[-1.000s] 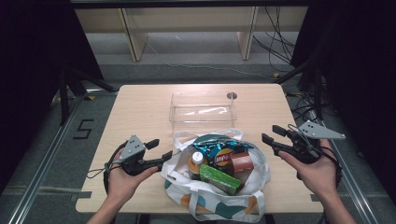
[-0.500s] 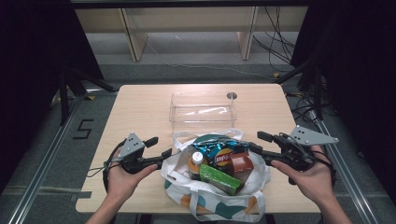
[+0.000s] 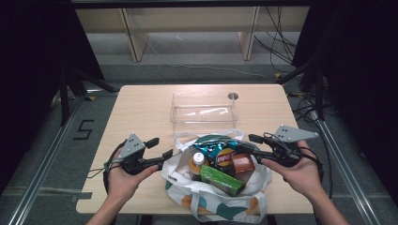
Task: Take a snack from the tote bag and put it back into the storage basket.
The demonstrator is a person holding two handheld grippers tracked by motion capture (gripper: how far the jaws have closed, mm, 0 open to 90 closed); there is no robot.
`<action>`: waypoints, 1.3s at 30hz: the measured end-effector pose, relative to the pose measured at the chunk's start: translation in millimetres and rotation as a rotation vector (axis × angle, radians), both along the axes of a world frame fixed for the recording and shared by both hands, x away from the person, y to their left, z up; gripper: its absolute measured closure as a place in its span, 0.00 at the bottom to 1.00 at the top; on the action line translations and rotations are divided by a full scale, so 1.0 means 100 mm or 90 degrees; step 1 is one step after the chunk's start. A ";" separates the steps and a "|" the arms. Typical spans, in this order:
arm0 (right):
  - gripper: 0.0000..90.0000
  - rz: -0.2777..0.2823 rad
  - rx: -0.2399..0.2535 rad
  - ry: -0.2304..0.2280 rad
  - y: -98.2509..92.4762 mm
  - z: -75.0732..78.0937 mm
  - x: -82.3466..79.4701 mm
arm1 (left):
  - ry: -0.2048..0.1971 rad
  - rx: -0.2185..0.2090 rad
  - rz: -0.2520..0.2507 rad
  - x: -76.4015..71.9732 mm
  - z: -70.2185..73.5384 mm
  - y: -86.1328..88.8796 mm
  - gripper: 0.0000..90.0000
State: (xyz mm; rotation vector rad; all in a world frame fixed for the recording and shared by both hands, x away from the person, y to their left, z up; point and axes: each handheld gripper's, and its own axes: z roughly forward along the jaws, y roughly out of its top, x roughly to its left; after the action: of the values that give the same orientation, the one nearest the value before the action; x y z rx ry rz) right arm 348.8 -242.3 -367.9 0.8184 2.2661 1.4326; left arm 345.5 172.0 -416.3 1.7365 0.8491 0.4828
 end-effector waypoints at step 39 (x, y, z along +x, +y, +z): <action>1.00 -0.020 0.047 -0.081 0.11 0.12 -0.02 | 0.007 0.001 0.000 0.01 -0.04 -0.02 0.35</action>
State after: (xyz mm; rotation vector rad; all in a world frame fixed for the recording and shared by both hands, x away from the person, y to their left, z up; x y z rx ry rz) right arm 346.9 -231.4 -355.5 0.7581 2.1089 1.5168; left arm 346.5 170.3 -420.6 1.7423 0.8573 0.4747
